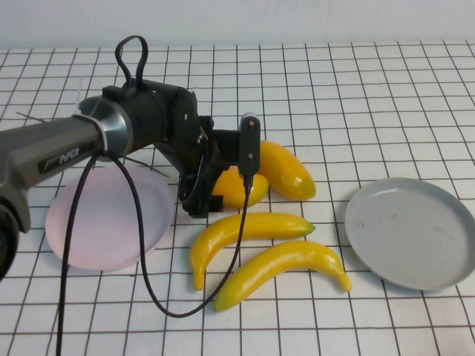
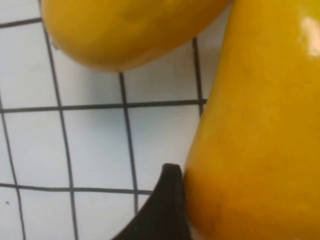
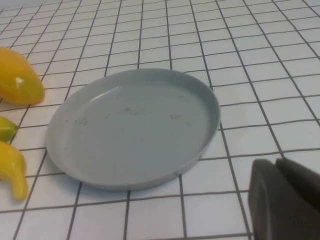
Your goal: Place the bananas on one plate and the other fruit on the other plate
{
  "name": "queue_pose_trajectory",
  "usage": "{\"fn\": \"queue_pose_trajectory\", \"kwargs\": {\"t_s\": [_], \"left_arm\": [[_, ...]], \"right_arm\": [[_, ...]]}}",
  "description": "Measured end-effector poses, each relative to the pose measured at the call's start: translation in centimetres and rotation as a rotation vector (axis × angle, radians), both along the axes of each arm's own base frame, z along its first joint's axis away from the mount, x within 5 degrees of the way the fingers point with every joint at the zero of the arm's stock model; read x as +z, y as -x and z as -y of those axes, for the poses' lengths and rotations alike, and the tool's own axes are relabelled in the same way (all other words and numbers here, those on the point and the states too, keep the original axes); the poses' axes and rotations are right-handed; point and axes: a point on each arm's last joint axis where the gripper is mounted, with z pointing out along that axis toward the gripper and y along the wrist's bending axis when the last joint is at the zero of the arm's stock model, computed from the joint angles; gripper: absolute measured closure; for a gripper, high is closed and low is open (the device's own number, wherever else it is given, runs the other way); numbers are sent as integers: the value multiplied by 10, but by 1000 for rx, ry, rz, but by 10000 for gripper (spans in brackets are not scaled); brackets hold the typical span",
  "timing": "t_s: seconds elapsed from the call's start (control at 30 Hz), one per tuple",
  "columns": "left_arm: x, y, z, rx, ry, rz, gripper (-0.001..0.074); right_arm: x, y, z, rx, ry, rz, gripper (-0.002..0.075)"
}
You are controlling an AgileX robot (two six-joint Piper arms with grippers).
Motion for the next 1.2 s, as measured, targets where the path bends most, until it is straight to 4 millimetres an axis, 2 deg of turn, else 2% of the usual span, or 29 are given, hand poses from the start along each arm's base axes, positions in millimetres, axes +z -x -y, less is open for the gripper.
{"fn": "queue_pose_trajectory", "kwargs": {"t_s": [0.17, 0.3, 0.47, 0.63, 0.7, 0.77, 0.83, 0.9, 0.97, 1.03, 1.2], "left_arm": [[18, -9, 5, 111, 82, 26, 88], [31, -13, 7, 176, 119, 15, 223], [30, -9, 6, 205, 106, -36, 417], [30, -9, 5, 200, 101, -38, 462], [30, -9, 6, 194, 104, -39, 454], [29, -9, 7, 196, 117, -50, 409], [27, -9, 8, 198, 126, -57, 314], [25, -10, 9, 199, 128, -59, 171], [25, -9, 10, 201, 136, -61, 101], [25, -9, 10, 205, 144, -66, 69], [16, -11, 12, 210, 142, -86, 67]], "right_arm": [[0, 0, 0, 0, 0, 0, 741], [0, 0, 0, 0, 0, 0, 741], [0, 0, 0, 0, 0, 0, 741], [0, 0, 0, 0, 0, 0, 741], [0, 0, 0, 0, 0, 0, 741], [0, 0, 0, 0, 0, 0, 741], [0, 0, 0, 0, 0, 0, 741], [0, 0, 0, 0, 0, 0, 741], [0, 0, 0, 0, 0, 0, 741], [0, 0, 0, 0, 0, 0, 741], [0, 0, 0, 0, 0, 0, 741]]}}
